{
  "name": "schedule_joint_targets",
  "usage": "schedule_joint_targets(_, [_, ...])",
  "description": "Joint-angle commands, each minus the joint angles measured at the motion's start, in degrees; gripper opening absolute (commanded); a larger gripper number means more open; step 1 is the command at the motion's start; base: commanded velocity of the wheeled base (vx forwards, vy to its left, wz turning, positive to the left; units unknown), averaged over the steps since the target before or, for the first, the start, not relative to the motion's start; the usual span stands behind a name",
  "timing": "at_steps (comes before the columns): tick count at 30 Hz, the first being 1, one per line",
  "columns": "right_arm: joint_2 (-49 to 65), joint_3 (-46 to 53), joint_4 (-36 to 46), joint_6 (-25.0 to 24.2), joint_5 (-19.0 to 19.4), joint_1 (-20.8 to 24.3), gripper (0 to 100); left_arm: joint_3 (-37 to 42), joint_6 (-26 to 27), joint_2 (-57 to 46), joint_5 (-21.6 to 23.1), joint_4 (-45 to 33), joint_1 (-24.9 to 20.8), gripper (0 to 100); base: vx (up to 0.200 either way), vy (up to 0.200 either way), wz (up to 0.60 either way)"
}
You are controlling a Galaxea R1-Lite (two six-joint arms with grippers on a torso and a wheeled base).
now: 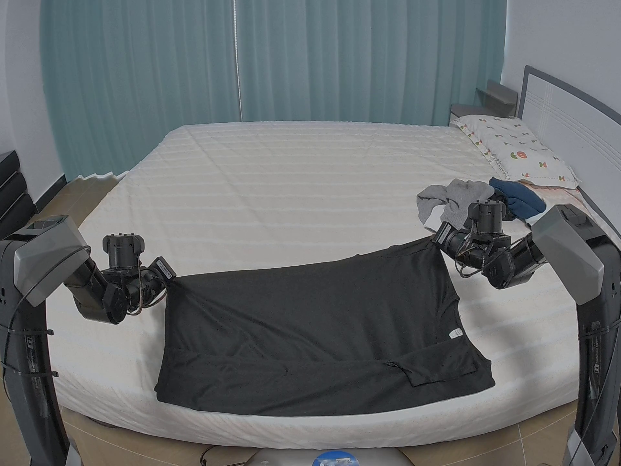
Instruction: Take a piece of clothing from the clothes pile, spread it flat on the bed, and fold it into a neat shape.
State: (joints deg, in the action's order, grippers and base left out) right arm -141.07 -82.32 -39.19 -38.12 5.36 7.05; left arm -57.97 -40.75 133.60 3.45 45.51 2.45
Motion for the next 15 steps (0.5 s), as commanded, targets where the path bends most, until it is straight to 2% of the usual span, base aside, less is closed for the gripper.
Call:
schedule_joint_targets(1, [1.9, 0.6, -0.9, -0.3, -0.1, -0.8, 0, 0.6, 0.0, -1.5, 0.2, -0.2, 0.1, 0, 0.0, 0.0, 0.0])
schedule_joint_targets(5, [2.1, 2.0, -1.2, -1.5, -0.4, -1.0, 0, 1.0, 0.1, -1.9, 0.4, 0.0, 0.1, 0, 0.0, 0.0, 0.0])
schedule_joint_targets(15, [3.2, 6.0, -1.3, -1.0, 0.0, -1.3, 0, 1.1, 0.8, -2.6, 0.4, 0.0, 0.4, 0, 0.0, 0.0, 0.0])
